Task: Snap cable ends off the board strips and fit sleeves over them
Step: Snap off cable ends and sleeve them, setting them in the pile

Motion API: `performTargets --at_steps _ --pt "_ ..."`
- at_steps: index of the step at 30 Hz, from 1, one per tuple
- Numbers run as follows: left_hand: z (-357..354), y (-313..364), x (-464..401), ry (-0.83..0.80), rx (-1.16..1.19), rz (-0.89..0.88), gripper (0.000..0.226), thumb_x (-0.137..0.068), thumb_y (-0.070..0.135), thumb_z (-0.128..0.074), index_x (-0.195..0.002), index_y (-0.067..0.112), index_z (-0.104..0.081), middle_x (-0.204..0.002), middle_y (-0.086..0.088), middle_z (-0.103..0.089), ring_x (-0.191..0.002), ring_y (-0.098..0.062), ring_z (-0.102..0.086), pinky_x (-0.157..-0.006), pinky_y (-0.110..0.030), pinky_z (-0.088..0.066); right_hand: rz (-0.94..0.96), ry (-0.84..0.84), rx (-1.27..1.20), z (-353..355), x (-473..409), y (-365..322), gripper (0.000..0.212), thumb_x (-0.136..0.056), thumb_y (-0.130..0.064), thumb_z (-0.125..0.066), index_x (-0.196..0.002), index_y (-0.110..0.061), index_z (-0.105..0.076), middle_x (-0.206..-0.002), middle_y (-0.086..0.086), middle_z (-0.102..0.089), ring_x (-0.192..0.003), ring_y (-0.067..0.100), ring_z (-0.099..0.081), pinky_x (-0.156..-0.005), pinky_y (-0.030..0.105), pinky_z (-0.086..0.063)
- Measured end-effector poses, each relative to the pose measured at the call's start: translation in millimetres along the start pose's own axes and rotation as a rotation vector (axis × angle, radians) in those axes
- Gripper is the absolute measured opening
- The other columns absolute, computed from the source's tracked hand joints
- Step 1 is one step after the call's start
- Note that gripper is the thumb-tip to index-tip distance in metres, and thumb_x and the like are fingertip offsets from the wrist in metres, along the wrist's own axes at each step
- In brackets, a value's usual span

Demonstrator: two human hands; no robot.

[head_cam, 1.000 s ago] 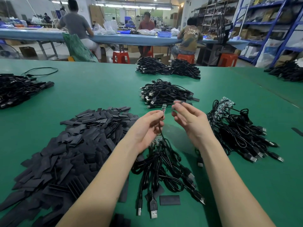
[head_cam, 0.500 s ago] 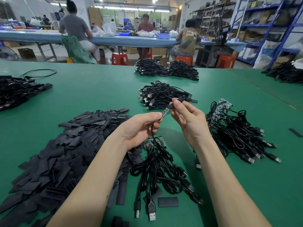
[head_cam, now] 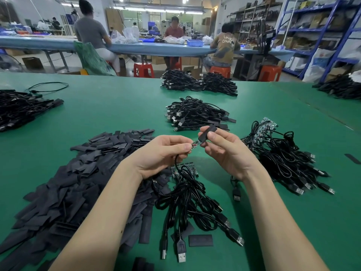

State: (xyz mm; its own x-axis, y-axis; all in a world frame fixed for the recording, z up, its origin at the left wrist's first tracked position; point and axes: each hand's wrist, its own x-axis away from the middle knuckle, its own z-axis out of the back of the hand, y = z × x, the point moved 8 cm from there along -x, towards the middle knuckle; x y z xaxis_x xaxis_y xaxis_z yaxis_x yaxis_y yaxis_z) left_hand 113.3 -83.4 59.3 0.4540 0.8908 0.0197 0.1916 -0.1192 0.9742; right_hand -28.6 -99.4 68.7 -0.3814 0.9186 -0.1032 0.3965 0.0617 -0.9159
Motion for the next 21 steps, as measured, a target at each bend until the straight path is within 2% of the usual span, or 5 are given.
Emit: performTargets --at_steps 5,10,15,17,21 --pt "1.1 1.7 -0.7 0.04 -0.059 -0.038 0.02 -0.078 0.015 -0.07 -0.096 0.008 -0.069 -0.07 0.006 -0.062 -0.06 -0.004 -0.054 -0.059 -0.012 -0.045 0.062 -0.021 0.039 -1.8 -0.3 -8.1 0.016 -0.082 -0.012 -0.071 -0.094 -0.016 -0.081 -0.093 0.001 -0.075 -0.079 0.008 -0.07 -0.077 0.018 -0.057" --pt "3.9 1.5 0.1 0.024 -0.071 -0.04 0.015 -0.077 0.014 -0.072 -0.091 0.01 -0.074 -0.072 0.003 -0.064 -0.062 -0.006 -0.055 -0.06 -0.014 -0.047 0.053 -0.066 0.018 -4.7 1.9 -1.1 0.018 -0.083 -0.01 -0.068 -0.092 -0.019 -0.081 -0.095 0.001 -0.076 -0.084 0.01 -0.07 -0.078 0.02 -0.056" --pt "8.8 3.2 -1.0 0.072 -0.14 -0.064 0.016 -0.075 0.021 -0.078 -0.09 0.015 -0.077 -0.073 0.002 -0.066 -0.063 -0.008 -0.055 -0.06 -0.016 -0.046 0.051 -0.086 0.086 -6.3 -0.9 -0.5 0.017 -0.081 -0.006 -0.07 -0.097 -0.01 -0.075 -0.095 0.009 -0.074 -0.08 0.016 -0.07 -0.078 0.023 -0.057" --pt "12.4 6.3 -2.6 0.163 -0.193 -0.111 0.018 -0.075 0.025 -0.081 -0.09 0.018 -0.074 -0.075 -0.001 -0.069 -0.063 -0.009 -0.057 -0.06 -0.015 -0.045 0.057 -0.032 0.059 -4.8 -3.2 0.6 0.017 -0.076 -0.006 -0.074 -0.093 -0.01 -0.073 -0.092 0.01 -0.075 -0.079 0.016 -0.071 -0.076 0.022 -0.057" --pt "11.6 16.7 -5.5 0.313 -0.336 -0.274 0.01 -0.084 0.015 -0.081 -0.088 0.016 -0.071 -0.076 -0.004 -0.074 -0.065 -0.011 -0.066 -0.064 -0.015 -0.049 0.014 0.175 0.0 13.9 -4.2 6.0 0.018 -0.071 -0.012 -0.079 -0.089 -0.009 -0.076 -0.087 0.008 -0.075 -0.076 0.014 -0.071 -0.069 0.017 -0.056"
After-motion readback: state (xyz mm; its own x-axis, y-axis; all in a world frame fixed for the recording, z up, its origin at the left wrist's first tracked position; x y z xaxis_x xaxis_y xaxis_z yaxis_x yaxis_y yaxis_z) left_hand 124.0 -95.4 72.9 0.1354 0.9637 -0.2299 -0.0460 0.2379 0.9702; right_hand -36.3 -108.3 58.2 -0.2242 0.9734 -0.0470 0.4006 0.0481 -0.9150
